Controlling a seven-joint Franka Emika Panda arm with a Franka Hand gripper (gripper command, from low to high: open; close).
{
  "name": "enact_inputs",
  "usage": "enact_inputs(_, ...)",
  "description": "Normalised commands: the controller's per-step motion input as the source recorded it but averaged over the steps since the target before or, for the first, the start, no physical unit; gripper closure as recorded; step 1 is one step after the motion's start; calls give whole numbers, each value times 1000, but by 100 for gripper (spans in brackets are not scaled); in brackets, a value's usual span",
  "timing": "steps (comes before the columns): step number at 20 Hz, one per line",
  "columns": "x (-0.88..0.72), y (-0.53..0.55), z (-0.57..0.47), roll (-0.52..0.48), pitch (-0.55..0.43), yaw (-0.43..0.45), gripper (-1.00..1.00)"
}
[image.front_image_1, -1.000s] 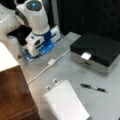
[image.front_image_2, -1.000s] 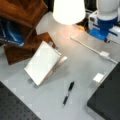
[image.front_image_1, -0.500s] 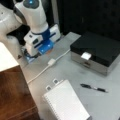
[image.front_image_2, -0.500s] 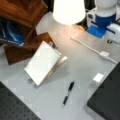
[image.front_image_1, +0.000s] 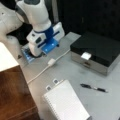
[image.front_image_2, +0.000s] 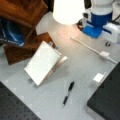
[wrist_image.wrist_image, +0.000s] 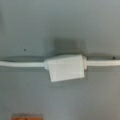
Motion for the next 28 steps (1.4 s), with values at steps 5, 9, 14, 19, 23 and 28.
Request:
enact_inputs(5,832,-119,346,252,213,161,-100)
enact_inputs(9,744,45,302,334,231,87,-100)
enact_inputs(14,487,89,99,329,160,82,-100)
enact_inputs(19,260,88,-46,265,101,68,-100)
enact_inputs(23,250,126,-115,283,21,53,-100)
enact_inputs(28,233,132,-127,340,-80,0,-100)
